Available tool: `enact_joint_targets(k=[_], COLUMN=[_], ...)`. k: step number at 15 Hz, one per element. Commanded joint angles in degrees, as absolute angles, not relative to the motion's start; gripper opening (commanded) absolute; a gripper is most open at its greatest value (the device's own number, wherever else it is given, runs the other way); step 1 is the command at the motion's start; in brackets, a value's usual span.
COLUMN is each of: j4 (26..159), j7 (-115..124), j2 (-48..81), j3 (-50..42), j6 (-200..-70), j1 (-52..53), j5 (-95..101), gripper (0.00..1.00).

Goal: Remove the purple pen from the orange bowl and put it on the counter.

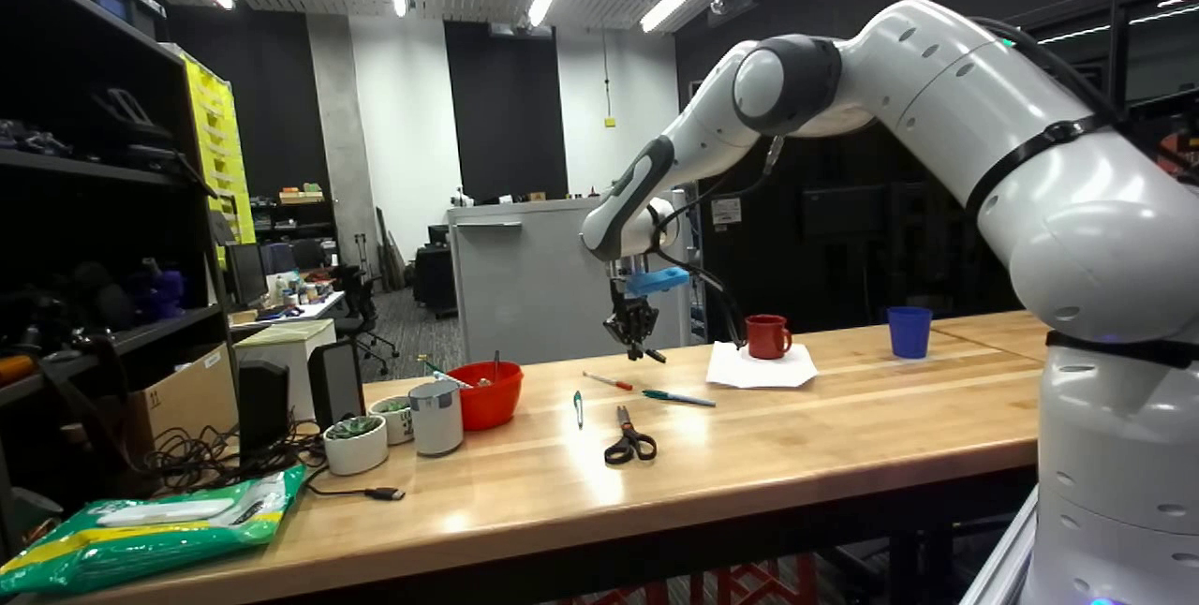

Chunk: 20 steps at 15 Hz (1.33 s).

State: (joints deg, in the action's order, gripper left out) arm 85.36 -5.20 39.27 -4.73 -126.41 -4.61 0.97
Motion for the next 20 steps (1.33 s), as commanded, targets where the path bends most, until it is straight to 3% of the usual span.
enact_joint_targets(k=[1, 20], j4=[83.02, 69.17], j7=[-4.41, -5.95], j2=[40.71, 50.77], j3=[-5.91, -6.65], j6=[-121.63, -105.68], j1=[-4.76, -6.62], j5=[4.20, 7.31], gripper=[0.04, 0.04])
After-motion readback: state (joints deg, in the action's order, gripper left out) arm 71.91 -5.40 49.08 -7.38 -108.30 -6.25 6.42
